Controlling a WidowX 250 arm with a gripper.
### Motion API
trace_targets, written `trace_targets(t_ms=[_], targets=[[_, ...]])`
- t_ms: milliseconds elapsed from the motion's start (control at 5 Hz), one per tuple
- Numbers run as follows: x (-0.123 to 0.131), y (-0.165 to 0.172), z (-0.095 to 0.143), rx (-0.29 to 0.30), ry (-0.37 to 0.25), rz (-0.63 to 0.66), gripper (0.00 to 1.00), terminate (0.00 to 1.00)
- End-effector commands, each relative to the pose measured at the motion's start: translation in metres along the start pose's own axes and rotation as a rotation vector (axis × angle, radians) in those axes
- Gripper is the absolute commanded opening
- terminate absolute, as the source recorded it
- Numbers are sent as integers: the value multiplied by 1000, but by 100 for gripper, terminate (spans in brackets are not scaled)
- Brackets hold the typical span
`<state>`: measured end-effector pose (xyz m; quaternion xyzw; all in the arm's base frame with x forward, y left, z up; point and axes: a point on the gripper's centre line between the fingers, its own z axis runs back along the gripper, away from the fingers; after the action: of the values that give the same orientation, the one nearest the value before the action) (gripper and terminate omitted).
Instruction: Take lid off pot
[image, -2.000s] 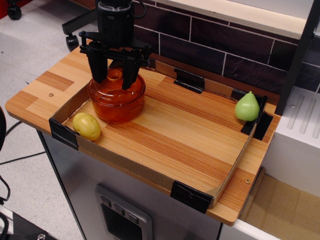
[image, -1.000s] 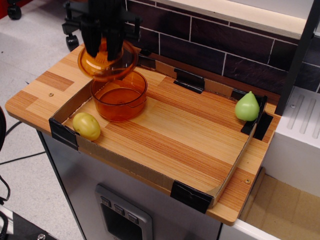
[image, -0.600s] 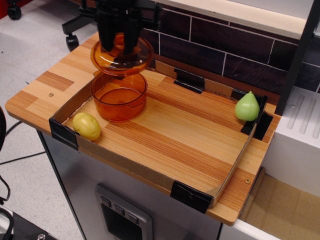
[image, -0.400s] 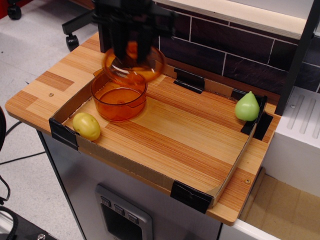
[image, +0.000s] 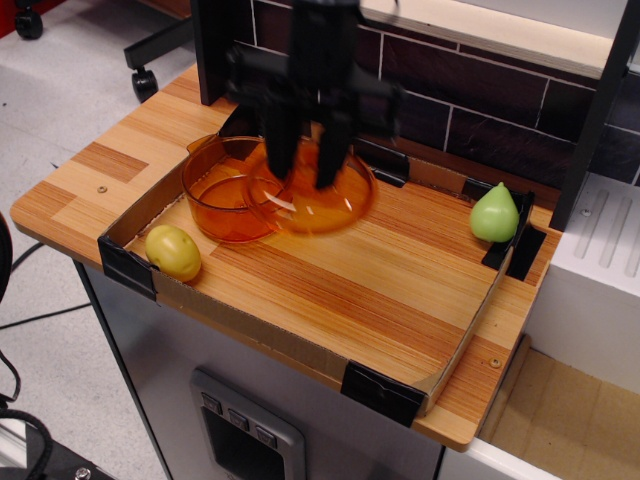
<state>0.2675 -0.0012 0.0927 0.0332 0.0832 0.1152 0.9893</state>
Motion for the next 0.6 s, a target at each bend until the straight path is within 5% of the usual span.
trace_targets(t_ms=[0, 400], targets=[[-1, -24, -26, 16, -40, -15, 0, 0], [8, -41, -59, 38, -43, -33, 0, 0]])
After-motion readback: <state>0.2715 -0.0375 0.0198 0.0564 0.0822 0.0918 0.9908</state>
